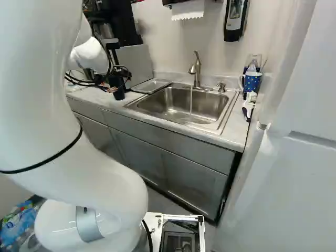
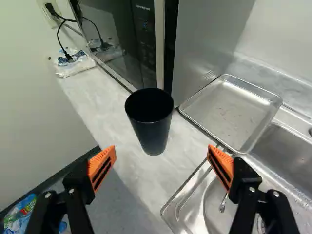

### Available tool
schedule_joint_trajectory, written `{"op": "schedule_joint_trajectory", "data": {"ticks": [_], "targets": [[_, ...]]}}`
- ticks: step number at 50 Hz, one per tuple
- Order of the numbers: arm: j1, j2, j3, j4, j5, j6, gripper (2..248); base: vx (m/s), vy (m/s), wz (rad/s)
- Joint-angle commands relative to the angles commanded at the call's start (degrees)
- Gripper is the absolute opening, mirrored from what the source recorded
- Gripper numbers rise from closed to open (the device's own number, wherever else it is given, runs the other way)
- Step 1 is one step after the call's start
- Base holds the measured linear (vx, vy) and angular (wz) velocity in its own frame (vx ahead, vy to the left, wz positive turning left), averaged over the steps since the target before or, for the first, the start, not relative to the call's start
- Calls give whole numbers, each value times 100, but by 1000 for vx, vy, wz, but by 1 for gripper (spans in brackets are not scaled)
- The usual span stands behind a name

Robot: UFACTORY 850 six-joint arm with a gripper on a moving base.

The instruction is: Rinse the cup and place it in the tray

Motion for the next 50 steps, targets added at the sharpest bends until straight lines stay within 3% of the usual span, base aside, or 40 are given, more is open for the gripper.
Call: {"op": "schedule_joint_trajectory", "data": {"ticks": [50], "targets": [[69, -512, 112, 0, 1289, 0, 247, 0, 0, 0]]}}
